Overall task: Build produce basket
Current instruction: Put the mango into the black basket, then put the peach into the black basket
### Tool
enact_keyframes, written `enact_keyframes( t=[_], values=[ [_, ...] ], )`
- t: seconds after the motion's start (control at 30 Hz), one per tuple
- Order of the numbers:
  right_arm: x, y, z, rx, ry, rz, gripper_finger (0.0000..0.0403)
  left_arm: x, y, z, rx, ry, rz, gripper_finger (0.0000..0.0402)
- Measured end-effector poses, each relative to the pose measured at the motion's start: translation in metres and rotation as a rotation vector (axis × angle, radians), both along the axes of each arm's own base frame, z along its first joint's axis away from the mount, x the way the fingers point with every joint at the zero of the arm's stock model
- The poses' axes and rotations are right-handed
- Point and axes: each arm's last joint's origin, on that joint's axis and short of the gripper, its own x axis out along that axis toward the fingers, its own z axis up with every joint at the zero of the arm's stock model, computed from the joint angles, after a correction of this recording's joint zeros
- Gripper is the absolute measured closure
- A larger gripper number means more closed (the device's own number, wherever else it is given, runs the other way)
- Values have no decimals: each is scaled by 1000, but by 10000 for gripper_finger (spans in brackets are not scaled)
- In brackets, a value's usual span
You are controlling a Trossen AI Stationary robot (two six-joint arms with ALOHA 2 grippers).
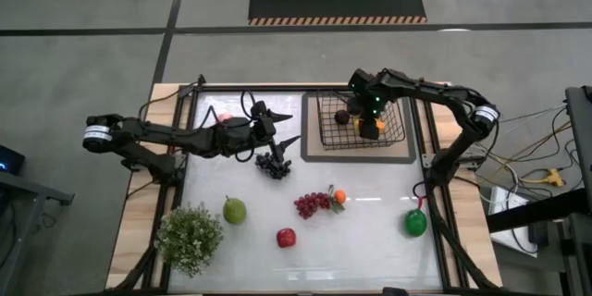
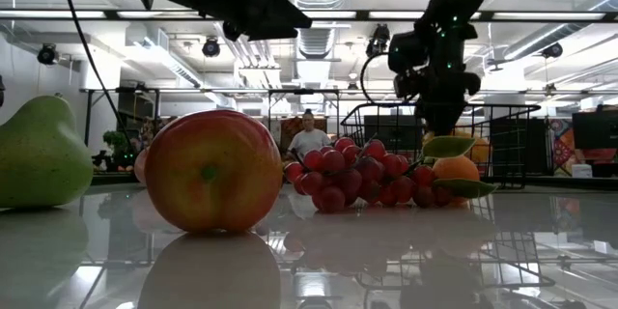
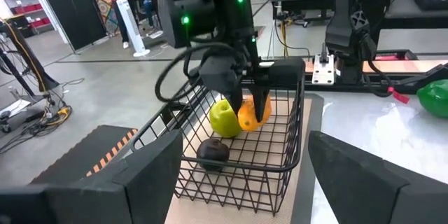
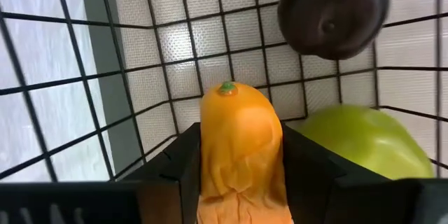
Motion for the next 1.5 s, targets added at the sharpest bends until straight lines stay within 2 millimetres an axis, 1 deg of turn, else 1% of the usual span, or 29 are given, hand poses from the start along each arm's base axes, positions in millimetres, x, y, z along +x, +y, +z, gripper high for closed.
enact_keyframes(
  t=[0.17, 0.43, 0.57, 0.73, 0.83, 0.93, 1.07, 1.17, 1.3, 1.43, 1.5],
  values=[
    [2, -1, -6, 16, 19, -11, 237, 0, 0, 0, 0, 0, 0, 111],
    [0, 0, -2, 10, 8, -24, 197, 0, 0, 0, 0, 0, 0, 111],
    [-1, 0, 1, 0, 7, -39, 189, 0, 0, 0, -1, 0, 0, 111],
    [-5, 1, 9, -62, 26, -79, 188, 0, 0, -1, -3, 5, 0, 111],
    [-7, 2, 20, -76, 6, -113, 188, 0, 0, -2, -24, 11, 4, 111],
    [-9, 6, 35, -92, -30, -150, 189, -1, 1, -5, -56, 25, 39, 111],
    [-14, 17, 55, -113, -97, -212, 188, -4, 5, -12, -114, 82, 173, 111],
    [-18, 30, 70, -125, -151, -234, 188, -9, 11, -19, -176, 120, 303, 111],
    [-24, 53, 92, -156, -244, -205, 188, -15, 24, -23, -295, 156, 451, 111],
    [-25, 74, 111, -191, -389, -171, 188, -25, 40, -26, -399, 232, 587, 111],
    [-24, 85, 118, -208, -471, -134, 188, -32, 47, -27, -440, 275, 656, 111]
  ],
)
